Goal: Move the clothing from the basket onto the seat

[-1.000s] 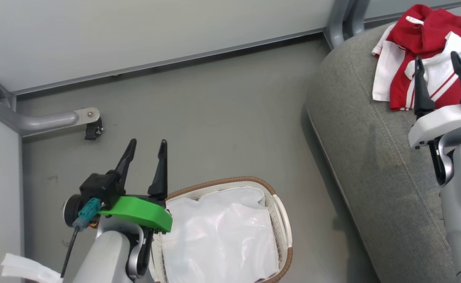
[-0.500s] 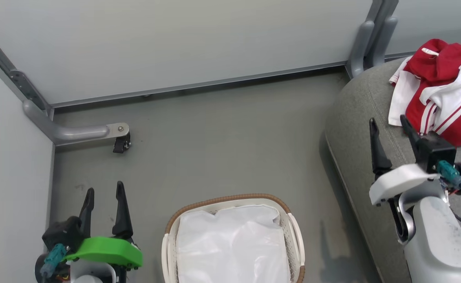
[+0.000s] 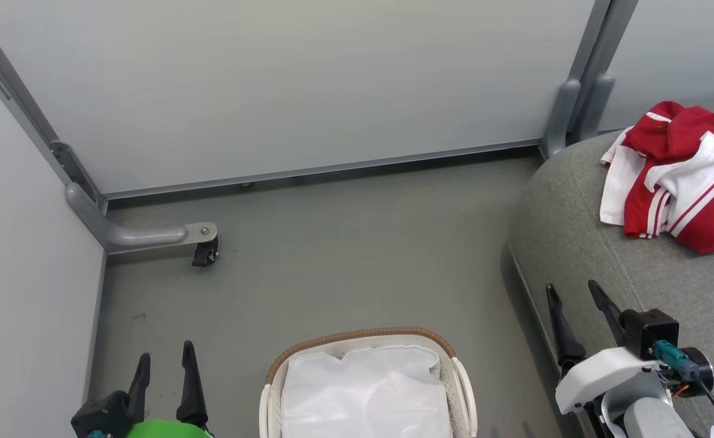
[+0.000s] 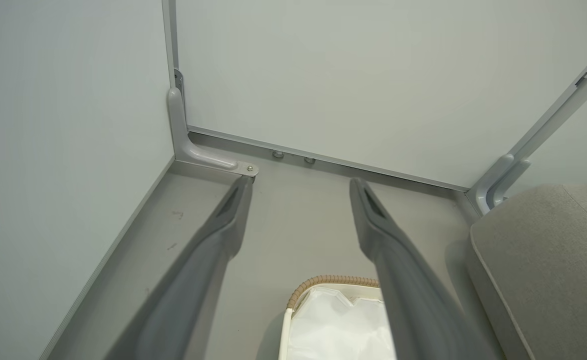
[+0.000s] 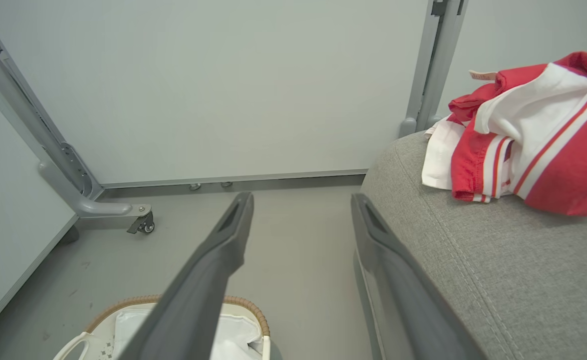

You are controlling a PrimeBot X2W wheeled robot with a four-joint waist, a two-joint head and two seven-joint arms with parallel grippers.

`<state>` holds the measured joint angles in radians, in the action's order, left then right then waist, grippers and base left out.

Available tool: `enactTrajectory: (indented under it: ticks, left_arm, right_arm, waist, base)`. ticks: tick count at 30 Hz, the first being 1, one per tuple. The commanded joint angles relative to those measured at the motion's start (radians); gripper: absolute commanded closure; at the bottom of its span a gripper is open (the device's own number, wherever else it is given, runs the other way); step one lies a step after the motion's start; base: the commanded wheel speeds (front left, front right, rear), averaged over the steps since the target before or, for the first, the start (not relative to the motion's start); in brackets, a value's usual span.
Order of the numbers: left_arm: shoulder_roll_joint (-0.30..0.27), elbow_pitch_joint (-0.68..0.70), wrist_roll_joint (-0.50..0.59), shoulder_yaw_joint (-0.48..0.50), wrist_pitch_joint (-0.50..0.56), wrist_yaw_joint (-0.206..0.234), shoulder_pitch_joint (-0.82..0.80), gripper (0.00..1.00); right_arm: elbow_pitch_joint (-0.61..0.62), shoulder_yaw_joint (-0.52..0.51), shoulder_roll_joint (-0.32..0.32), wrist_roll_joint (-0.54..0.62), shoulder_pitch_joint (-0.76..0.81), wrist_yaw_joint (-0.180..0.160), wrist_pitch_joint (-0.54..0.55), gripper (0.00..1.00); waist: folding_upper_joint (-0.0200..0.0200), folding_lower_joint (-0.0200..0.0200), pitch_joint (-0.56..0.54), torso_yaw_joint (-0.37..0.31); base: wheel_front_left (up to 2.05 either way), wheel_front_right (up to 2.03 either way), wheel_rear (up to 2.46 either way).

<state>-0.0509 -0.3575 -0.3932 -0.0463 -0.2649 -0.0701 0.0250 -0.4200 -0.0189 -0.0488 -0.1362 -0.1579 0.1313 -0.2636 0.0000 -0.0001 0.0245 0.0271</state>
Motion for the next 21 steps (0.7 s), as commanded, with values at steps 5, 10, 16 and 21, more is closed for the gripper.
enactTrajectory:
  ticks: [5, 10, 16, 21]
  left_arm:
    - [0.000, 0.013, -0.017, -0.008, 0.001, 0.012, 0.036, 0.00]
    - [0.000, 0.012, -0.016, -0.013, 0.001, 0.017, 0.042, 0.00]
    - [0.000, 0.006, -0.005, -0.014, 0.001, 0.014, 0.042, 0.00]
    - [0.000, -0.001, -0.001, -0.013, 0.001, 0.007, 0.038, 0.00]
  right_arm:
    - [0.018, 0.004, -0.003, -0.017, 0.056, -0.001, -0.001, 0.00]
    - [0.020, 0.009, -0.003, -0.020, 0.075, -0.001, -0.001, 0.00]
    - [0.024, 0.012, -0.003, -0.025, 0.081, -0.001, -0.001, 0.00]
    - [0.023, 0.015, -0.003, -0.026, 0.082, -0.001, -0.001, 0.00]
  waist:
    - [0.0000, 0.0001, -0.029, 0.007]
    - [0.0000, 0.0001, -0.038, 0.010]
    - [0.0000, 0.0001, -0.042, 0.008]
    - [0.0000, 0.0001, -0.044, 0.006]
  base:
    - [0.00, 0.00, 0.00]
    - [0.00, 0.00, 0.00]
    - [0.00, 0.00, 0.00]
    - [0.00, 0.00, 0.00]
